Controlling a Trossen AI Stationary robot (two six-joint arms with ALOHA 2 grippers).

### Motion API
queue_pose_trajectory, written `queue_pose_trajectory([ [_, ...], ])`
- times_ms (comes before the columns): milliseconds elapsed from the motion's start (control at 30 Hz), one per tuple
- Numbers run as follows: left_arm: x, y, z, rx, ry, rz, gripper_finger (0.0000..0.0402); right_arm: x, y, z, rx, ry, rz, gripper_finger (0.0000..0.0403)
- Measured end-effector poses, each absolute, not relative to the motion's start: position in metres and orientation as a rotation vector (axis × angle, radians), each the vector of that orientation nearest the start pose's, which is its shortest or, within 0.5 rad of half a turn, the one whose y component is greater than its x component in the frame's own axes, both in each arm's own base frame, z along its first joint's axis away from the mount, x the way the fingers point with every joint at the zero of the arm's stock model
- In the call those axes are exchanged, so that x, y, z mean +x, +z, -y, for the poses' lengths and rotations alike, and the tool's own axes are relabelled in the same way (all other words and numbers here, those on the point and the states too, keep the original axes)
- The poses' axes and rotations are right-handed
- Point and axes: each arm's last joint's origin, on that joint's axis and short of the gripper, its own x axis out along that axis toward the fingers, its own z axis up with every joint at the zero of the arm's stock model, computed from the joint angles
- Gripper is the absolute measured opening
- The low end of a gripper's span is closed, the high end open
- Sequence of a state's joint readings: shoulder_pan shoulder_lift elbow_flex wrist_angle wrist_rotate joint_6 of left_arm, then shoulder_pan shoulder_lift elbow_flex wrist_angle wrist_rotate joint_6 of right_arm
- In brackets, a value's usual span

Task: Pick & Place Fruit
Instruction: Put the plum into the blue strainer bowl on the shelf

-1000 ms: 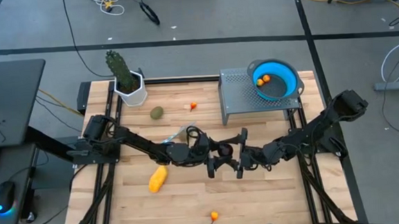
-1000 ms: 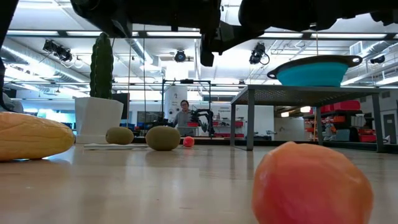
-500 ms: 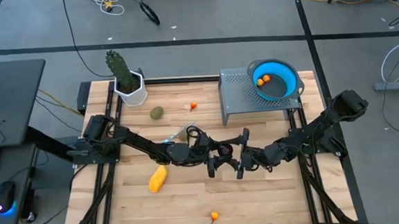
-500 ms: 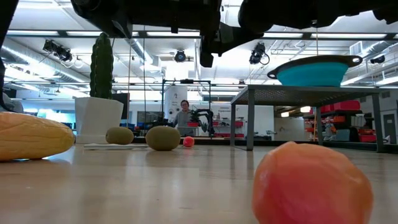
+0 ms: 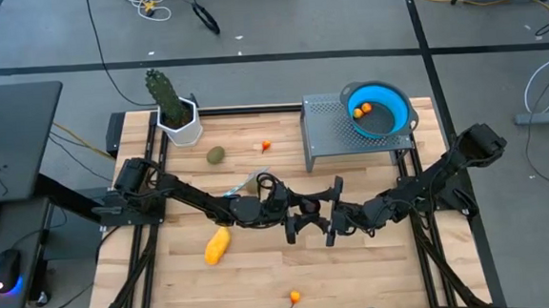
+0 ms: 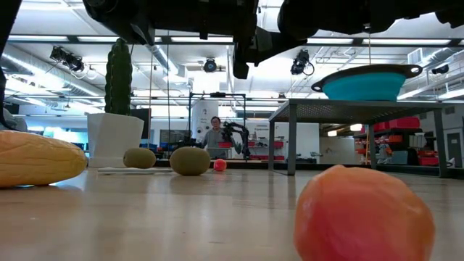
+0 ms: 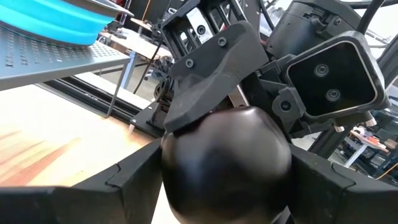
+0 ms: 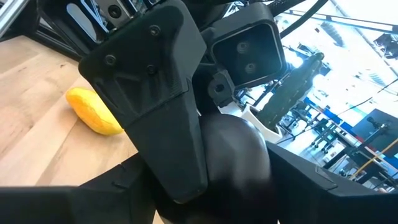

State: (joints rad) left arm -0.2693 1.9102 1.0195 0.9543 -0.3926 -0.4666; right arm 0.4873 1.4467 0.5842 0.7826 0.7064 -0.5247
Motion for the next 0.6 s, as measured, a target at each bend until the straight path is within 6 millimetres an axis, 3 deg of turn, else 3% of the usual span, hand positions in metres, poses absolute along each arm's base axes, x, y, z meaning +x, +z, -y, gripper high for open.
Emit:
queue_pose_trajectory([
  [167,0.392,0.206,0.097,-0.485,0.073,0.079,0.0307,0.257,0.211,-0.117,-0.567,-0.197,-0.122,0.0249],
  [433,0.392,0.207,0.096,-0.482,0.011,0.068,0.0358,0.246,0.219,-0.128,-0.579,-0.384,-0.118,0.0249],
  [600,0.386,0.226,0.086,-0.465,-0.047,0.062,0.0381,0.238,0.225,-0.134,-0.591,-0.533,-0.135,0.0249],
])
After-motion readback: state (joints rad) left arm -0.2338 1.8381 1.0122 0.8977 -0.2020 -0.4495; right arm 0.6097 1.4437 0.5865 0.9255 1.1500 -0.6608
